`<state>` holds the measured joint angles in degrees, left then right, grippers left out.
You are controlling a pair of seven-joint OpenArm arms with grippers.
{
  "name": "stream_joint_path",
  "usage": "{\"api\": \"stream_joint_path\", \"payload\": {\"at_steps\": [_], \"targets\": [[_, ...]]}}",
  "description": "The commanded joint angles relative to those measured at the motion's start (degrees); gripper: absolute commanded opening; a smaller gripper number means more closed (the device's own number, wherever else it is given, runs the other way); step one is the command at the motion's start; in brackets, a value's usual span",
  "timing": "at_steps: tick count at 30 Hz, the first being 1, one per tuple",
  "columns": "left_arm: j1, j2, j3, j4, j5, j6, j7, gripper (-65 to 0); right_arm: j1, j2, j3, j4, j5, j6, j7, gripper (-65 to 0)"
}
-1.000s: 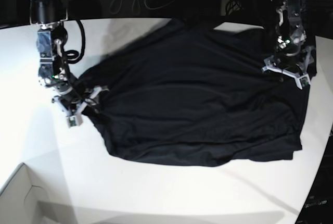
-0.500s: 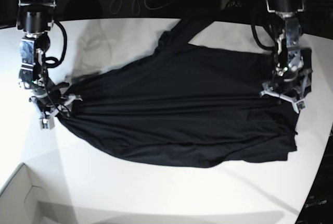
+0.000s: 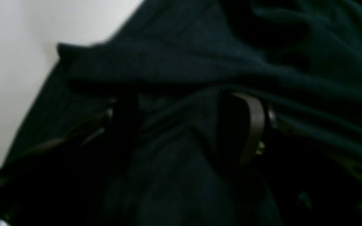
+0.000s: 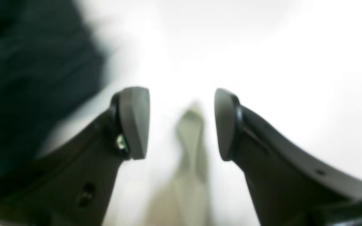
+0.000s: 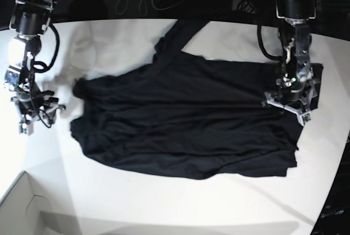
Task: Layout the t-shirt on the table in an organized manner, then fold the t-shirt properly
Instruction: 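Pull the shirt edges apart with both grippers to smooth it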
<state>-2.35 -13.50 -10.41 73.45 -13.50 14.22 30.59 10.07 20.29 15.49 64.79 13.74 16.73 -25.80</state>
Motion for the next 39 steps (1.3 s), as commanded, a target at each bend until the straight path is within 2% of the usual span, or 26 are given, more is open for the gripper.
{"api": "stream_joint_path", "payload": {"at_steps": [1,5,8,12,15,19,24,30,31,33,36,39], "targets": [[-0.24,-0.79,-0.44,2.81,0.44,0.51,-0.83,-22.8,1.32,0.58,0.03,3.56,1.16,0.63,2.37,-31.9],[3.36,-0.79,-0.44,10.37,0.44,0.51,-0.57,-22.8,1.41,-2.76,-1.29,11.03,1.08,0.72,2.29,-32.0],[7.05,-0.79,-0.53,16.18,0.44,0.51,-0.48,-22.8,3.34,-3.72,-7.79,12.61,1.08,0.72,0.79,-31.9],[10.83,-0.88,-1.23,19.34,0.44,0.60,-0.65,-22.8,9.23,-5.04,-19.22,6.19,0.99,0.72,1.23,-31.9],[12.24,-0.79,-3.78,18.64,0.44,0.60,-0.48,-22.8,16.35,-7.42,-22.91,-4.18,0.99,0.72,1.85,-32.0],[13.73,-0.79,-4.84,18.02,0.44,0.60,-0.57,-22.8,24.35,-9.52,-23.97,-19.65,0.90,0.72,6.86,-32.2],[15.58,-0.79,-6.33,18.73,0.44,0.60,-0.83,-22.8,30.15,-9.44,-28.54,-36.09,0.90,0.72,15.47,-32.2],[15.84,-0.70,-6.33,19.43,0.44,0.60,-0.57,-22.8,32.88,-8.73,-34.61,-46.55,0.90,0.19,26.46,-32.2],[15.84,-0.70,-6.24,19.78,0.44,0.60,-0.48,-22.8,32.97,-8.38,-34.87,-47.34,0.90,-0.60,28.66,-32.2],[16.37,-0.09,-6.24,20.04,0.44,0.60,-0.48,-22.8,32.97,-8.03,-34.96,-47.87,0.90,-5.96,32.62,-32.2],[16.55,0.27,-6.24,20.04,0.44,0.60,-0.65,-22.8,32.97,-7.50,-35.05,-47.87,0.90,-12.91,36.04,-31.9],[16.64,0.35,-6.24,19.69,0.44,0.60,-0.48,-22.8,33.41,-7.42,-35.05,-47.87,0.90,-17.57,38.51,-31.8]]}}
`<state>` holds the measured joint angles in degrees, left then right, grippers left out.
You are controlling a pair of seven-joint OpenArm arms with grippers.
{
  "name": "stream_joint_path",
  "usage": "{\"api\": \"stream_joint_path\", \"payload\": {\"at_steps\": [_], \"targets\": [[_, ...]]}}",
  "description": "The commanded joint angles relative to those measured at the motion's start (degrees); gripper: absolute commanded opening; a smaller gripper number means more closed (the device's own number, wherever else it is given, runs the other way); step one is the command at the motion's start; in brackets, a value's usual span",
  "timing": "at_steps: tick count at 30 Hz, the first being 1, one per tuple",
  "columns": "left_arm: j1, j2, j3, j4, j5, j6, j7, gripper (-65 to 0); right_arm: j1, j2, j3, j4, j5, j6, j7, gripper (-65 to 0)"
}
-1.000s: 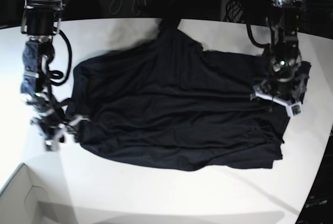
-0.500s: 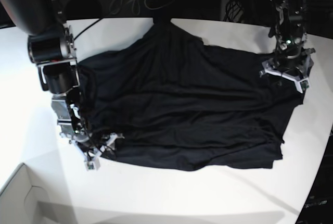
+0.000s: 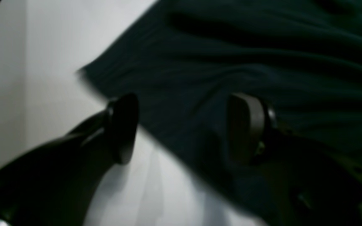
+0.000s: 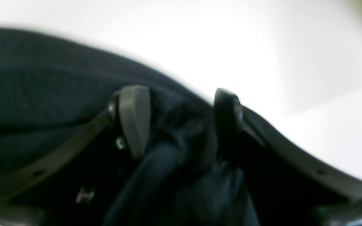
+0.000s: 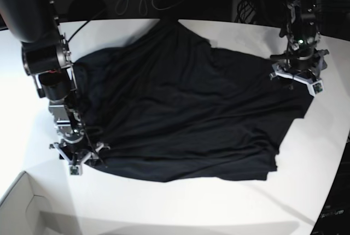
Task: Layout the t-shirt on the table in an organized manner, then fold the t-shirt properly
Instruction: 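Pull the shirt edges apart with both grippers to smooth it, then drag the shirt edges with both grippers to square the shirt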
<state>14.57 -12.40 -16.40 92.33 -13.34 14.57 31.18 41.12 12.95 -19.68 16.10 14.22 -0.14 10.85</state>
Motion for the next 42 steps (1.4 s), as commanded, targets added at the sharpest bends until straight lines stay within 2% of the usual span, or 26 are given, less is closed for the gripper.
{"api": "stream_joint_path", "payload": {"at_steps": [1,2,4,7,10,14,16,19,22,24,26,29,30,34,39,42], "targets": [[-0.28,-0.74,-0.26,0.63,0.29,0.25,-1.07,-22.8,2.88,-0.07,0.12,0.83,0.42,-2.28,2.47,-31.8],[-0.28,-0.74,-0.26,0.72,0.29,0.25,-1.07,-22.8,3.14,-0.07,0.12,0.83,0.42,-3.33,2.91,-31.8],[-0.19,-0.74,-0.26,1.16,0.29,0.25,-1.07,-22.8,3.23,-0.33,0.12,1.09,0.42,-3.42,3.43,-31.7],[-0.19,-0.74,-0.26,1.34,0.29,0.25,-1.07,-22.8,3.05,-0.42,0.21,3.46,0.51,-2.10,4.49,-31.7],[-0.19,-0.74,-0.17,4.15,0.29,0.25,-0.98,-22.8,2.61,-0.07,0.21,7.33,0.51,0.19,1.85,-31.7],[1.48,-0.65,0.36,8.46,0.20,0.16,-0.89,-22.8,2.52,0.10,0.39,9.62,0.77,0.63,-5.18,-32.1],[3.32,-0.65,2.91,11.53,0.20,0.16,-0.89,-22.8,0.77,2.13,0.56,13.75,0.77,0.63,-8.87,-32.2],[5.96,-0.65,5.11,14.96,0.20,0.16,-0.98,-22.8,-5.39,4.76,3.55,25.97,0.95,0.63,-14.76,-32.2],[7.19,-0.74,6.60,15.31,0.20,0.16,-1.24,-22.8,-14.71,6.70,10.67,43.20,0.86,0.80,-23.03,-31.9],[6.75,-0.74,6.95,12.68,0.20,0.16,-1.42,-22.8,-21.65,6.70,15.86,55.07,0.86,0.89,-29.18,-32.0],[5.08,-0.74,7.13,10.13,0.20,0.16,-1.51,-22.7,-27.28,5.38,18.58,64.56,0.86,0.89,-34.19,-32.0],[2.97,-0.74,6.78,7.14,0.20,0.16,-1.51,-22.7,-34.84,3.71,20.34,73.09,0.86,1.15,-39.38,-32.0],[1.83,-0.83,6.78,6.35,0.20,0.16,-1.51,-22.7,-37.12,3.09,20.25,74.76,0.86,2.21,-41.05,-32.1],[-1.95,-0.91,6.78,3.53,0.20,0.16,-1.51,-22.7,-43.63,0.28,20.78,76.52,0.51,6.52,-43.42,-32.1],[-7.14,-1.09,6.78,-0.69,0.20,0.16,-1.24,-22.7,-47.23,0.54,20.78,72.83,0.42,6.52,-43.07,-32.1],[-8.81,-1.18,6.78,-3.06,0.29,0.16,-1.51,-22.7,-46.44,2.65,21.84,66.14,0.42,6.60,-42.90,-32.1]]}}
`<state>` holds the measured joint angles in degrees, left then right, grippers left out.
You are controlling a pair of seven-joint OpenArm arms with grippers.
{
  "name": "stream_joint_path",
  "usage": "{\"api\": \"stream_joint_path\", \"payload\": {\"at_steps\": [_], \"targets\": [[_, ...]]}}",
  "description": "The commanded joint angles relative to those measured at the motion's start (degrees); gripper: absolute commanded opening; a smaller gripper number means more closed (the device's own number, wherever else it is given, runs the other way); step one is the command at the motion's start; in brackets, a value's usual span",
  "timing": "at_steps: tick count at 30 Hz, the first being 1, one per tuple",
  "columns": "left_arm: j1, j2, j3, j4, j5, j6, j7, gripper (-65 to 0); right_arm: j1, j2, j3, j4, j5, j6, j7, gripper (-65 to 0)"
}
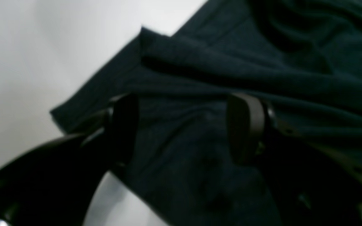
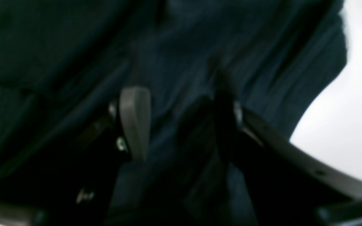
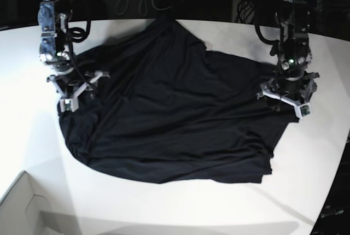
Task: Layout the t-shirt on the table in an organized manner, then fold the t-shirt properly
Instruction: 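Drag the shirt edges with both grippers to square the shirt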
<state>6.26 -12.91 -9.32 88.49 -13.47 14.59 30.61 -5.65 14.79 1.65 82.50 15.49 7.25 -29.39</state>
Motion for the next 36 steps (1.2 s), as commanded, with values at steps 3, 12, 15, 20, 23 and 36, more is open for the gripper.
{"api": "stream_joint_path", "payload": {"at_steps": [3,12,15,20,23,36], "targets": [[-1.73,-0.68,-0.30,-1.06,0.42,0.14,-0.94,-22.7,3.41,1.79,2.35,-6.59,-0.85,-0.70,-0.90,-32.1],[-1.38,-0.59,-0.22,-1.94,0.42,0.14,-0.94,-22.7,14.92,6.80,2.44,-20.65,-0.85,-0.61,3.32,-32.1],[-1.38,-0.68,-0.30,-0.71,0.42,0.14,-0.94,-22.7,19.76,7.59,2.35,-24.96,-0.85,-0.61,3.41,-31.9],[-3.49,-0.68,-0.22,0.00,0.42,0.14,-0.85,-22.7,27.14,8.29,-3.45,-32.52,-0.94,-0.61,5.52,-31.9],[-5.60,-0.24,0.05,-0.53,0.42,0.14,-0.50,-22.7,29.08,8.73,-5.30,-34.19,-0.94,-0.61,8.16,-32.0],[-5.69,1.87,0.14,-0.53,0.33,0.14,-0.41,-22.7,18.18,9.70,0.86,-6.94,-0.76,-0.87,2.53,-31.9]]}}
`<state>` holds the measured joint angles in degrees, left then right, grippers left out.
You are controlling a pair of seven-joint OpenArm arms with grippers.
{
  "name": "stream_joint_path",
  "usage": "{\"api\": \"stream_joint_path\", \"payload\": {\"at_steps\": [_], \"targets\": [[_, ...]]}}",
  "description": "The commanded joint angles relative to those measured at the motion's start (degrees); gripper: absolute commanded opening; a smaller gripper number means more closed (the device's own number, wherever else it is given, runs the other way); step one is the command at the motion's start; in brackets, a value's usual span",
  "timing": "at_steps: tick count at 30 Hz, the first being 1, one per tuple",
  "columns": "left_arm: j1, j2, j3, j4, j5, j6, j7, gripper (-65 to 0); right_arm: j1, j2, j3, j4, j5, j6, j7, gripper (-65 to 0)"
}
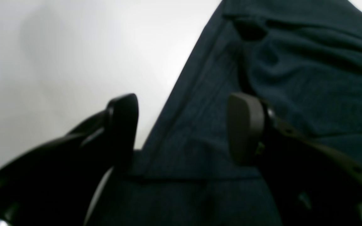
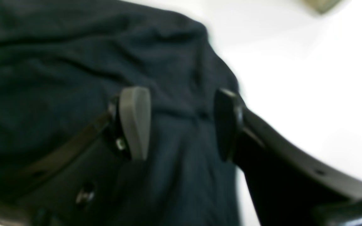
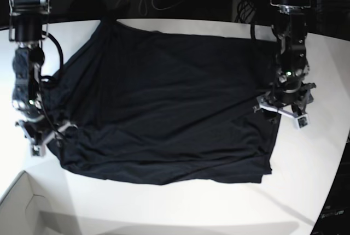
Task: Layout the t-shirt on the table in an organized manner, then fold the t-shirt properly
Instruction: 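Drag the shirt edges with both grippers to square the shirt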
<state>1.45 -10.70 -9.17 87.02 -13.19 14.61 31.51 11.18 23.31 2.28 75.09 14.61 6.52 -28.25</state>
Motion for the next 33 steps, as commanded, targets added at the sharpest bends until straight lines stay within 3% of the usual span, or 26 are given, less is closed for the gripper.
{"api": "stream_joint_path", "payload": {"at_steps": [1,8,12,16,25,33], "targets": [[-0.88,-0.16,0.07,1.28,0.05,0.11,-1.31,-22.7,-0.50,0.29,1.28,3.90,0.29,-0.06,-0.45,-32.0],[5.80,0.72,6.75,10.87,0.05,0.11,-1.22,-22.7,-14.83,-4.19,7.25,22.36,0.11,0.03,-12.23,-32.1],[9.93,0.19,7.10,12.45,0.05,0.11,-1.31,-22.7,-20.45,-6.12,8.05,27.28,0.11,0.03,-14.17,-31.9],[11.78,-1.83,6.93,7.35,0.14,0.11,-1.84,-22.7,-24.67,-7.62,6.99,28.43,0.11,0.11,-13.64,-31.8],[6.06,-2.00,7.02,-4.69,0.14,0.11,-2.01,-22.6,-18.87,-8.41,3.65,14.27,0.03,0.11,-13.29,-32.0],[-2.38,-2.00,7.10,-18.41,0.14,0.11,-9.31,-22.6,-7.09,-5.60,0.05,-4.80,0.03,0.11,-2.91,-32.0]]}}
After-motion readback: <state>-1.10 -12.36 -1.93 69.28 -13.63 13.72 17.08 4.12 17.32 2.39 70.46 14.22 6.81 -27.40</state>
